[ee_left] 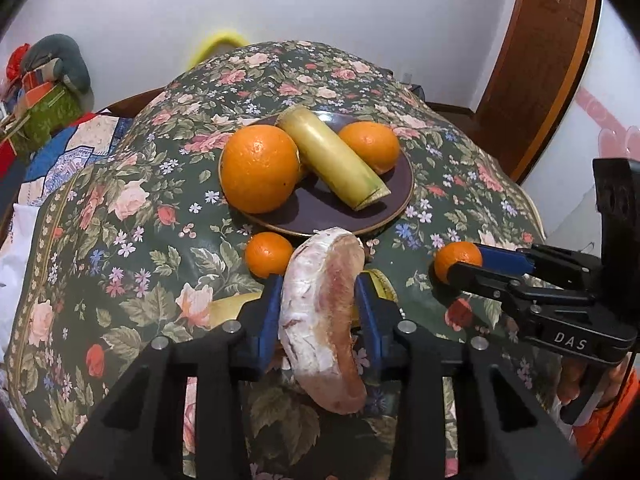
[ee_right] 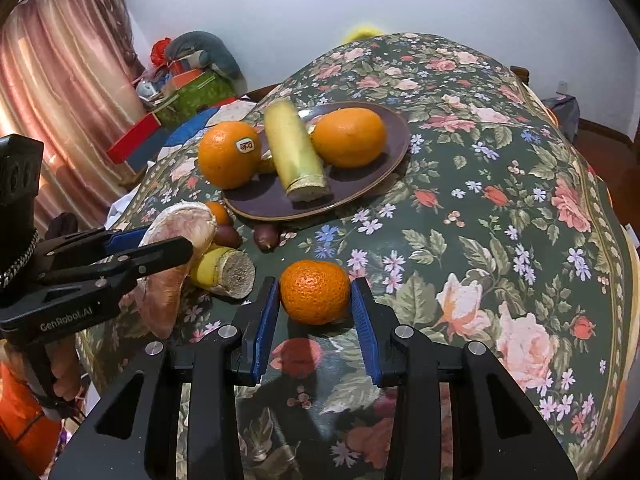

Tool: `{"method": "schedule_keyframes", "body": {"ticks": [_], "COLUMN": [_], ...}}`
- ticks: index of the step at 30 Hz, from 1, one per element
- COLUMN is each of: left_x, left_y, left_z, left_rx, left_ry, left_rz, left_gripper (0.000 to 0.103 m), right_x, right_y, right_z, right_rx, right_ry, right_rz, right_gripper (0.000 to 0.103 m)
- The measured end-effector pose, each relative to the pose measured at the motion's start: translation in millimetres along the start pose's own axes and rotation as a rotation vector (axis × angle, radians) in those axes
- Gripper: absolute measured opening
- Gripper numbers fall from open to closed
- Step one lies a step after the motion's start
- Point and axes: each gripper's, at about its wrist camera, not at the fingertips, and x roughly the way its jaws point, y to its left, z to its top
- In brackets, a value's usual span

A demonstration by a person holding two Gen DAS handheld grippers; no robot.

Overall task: Organize fruits
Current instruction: 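Lift the pomelo segment with the left gripper while the right gripper grasps a small tangerine, then lower the pomelo segment and tangerine onto the plate and open both grippers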

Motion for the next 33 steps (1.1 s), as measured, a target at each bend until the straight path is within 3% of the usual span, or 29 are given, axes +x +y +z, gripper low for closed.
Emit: {"method": "schedule_keyframes", "body": {"ticks": [5, 14, 20, 28, 33], "left_x": [-12.5, -31.8, -43.3, -26.1, -2.3], "left_y": [2.2, -1.2, 1.9, 10.8, 14.1], "left_z": [3.6, 10.4, 32.2, 68.7, 89.4], "left_rx": [-0.014, -0.012, -0.025, -0.083, -0.107], "left_ry": [-0.023, -0.068, -0.134, -0.166, -0.171], "left_rz": [-0.027, -0.021, -0.038, -0.105, -0.111], "left_gripper": [0.022, 0.021, 0.021, 0.021, 0.021], "right_x": [-4.7, -15.3, -21.3, -19.8, -2.8], "right_y": [-2.2, -0.9, -2.4, -8.6, -13.4], "right_z": [3.2, 10.5, 26.0, 50.9, 61.0], "right_rx": [0.005, 0.005, -0.002, -0.011, -0.016], "right_ry": [-0.014, -0.052, -0.090, -0.134, -0.116], "right_rz": [-0.007, -0.014, -0.025, -0.046, -0.051], "right_gripper": [0.034, 0.034, 0.034, 0.034, 0.034]}}
